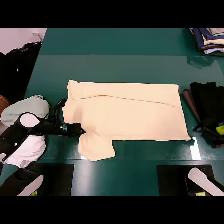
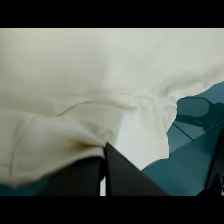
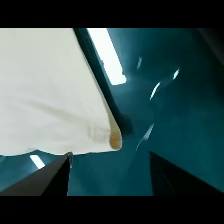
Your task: Fold the shirts.
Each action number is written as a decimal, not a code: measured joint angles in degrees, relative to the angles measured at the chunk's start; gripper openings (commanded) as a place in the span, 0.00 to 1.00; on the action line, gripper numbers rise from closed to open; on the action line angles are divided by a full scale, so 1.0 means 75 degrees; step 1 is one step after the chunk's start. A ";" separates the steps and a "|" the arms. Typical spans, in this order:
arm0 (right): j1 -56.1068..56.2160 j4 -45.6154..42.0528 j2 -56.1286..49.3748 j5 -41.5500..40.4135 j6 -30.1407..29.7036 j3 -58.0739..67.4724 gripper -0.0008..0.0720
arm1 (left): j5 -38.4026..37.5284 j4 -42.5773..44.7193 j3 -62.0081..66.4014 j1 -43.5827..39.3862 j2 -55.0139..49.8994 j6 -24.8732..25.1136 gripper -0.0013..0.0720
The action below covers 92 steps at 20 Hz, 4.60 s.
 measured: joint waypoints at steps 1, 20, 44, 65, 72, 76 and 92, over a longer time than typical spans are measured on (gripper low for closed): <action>-0.0058 0.0003 0.0000 -0.0041 0.0000 -0.0289 0.77 | 0.0012 -0.0003 0.0023 0.0000 0.0000 0.0029 0.06; -0.0187 0.0784 0.1040 0.0006 -0.0431 -0.0991 0.03 | -0.1207 0.0883 0.0195 -0.0003 0.0458 -0.0067 0.05; 0.2818 0.0737 -0.3873 -0.0213 0.0737 0.5214 0.31 | 0.1166 0.2973 0.6114 0.0122 -0.4602 -0.0766 0.14; 0.1533 0.3308 -0.4905 -0.0312 -0.0769 0.3436 0.41 | -0.0265 0.2748 0.7702 -0.0530 -0.5123 -0.0699 0.06; 0.2142 0.3174 -0.4709 -0.0664 -0.1157 0.3698 0.03 | -0.0041 0.2500 0.7737 -0.1177 -0.5607 -0.0565 0.05; 0.2535 0.3273 -0.4097 -0.0073 -0.0836 0.4806 0.03 | 0.0070 0.2025 0.8209 -0.1629 -0.6400 -0.0385 0.06; 0.5957 0.4441 -0.4383 0.0315 0.0335 0.9591 0.03 | 0.0294 0.1323 1.0194 -0.2894 -0.8612 -0.0361 0.05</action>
